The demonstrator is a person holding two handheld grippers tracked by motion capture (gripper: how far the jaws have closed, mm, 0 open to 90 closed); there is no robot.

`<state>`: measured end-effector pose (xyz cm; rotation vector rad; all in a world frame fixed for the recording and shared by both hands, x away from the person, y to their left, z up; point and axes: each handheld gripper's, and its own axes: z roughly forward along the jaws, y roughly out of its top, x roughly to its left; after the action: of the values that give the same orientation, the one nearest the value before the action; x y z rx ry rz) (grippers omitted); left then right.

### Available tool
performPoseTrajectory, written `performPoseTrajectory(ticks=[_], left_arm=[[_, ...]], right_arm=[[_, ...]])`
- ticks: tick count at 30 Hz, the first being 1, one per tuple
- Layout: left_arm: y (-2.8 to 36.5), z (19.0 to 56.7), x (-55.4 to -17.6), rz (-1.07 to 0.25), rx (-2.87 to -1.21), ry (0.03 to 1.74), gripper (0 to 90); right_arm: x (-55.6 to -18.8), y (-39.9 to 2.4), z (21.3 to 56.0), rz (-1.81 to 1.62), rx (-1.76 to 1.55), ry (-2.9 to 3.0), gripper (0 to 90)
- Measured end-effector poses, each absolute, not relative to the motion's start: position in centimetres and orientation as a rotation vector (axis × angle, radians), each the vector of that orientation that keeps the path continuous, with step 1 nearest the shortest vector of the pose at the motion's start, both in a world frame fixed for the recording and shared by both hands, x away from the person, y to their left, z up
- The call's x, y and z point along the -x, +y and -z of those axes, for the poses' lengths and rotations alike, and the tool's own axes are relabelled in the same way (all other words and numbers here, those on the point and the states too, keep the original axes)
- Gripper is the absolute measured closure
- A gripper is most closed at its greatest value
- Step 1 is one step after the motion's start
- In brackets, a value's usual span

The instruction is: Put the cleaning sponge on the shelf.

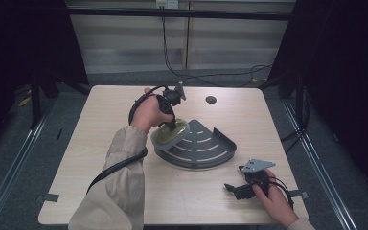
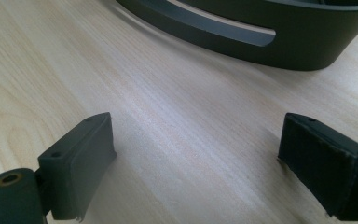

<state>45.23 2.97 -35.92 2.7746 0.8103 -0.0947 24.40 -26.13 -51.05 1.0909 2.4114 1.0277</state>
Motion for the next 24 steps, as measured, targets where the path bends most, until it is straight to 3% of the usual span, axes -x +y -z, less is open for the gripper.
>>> performPoseTrajectory(ticks=[24], left_arm=[[1.4, 37.1, -46.0, 0.086, -2.772, 0.822, 71.1]], right_arm=[[-24.4, -26.1, 51.1, -1.027, -1.090, 2.409, 9.6]])
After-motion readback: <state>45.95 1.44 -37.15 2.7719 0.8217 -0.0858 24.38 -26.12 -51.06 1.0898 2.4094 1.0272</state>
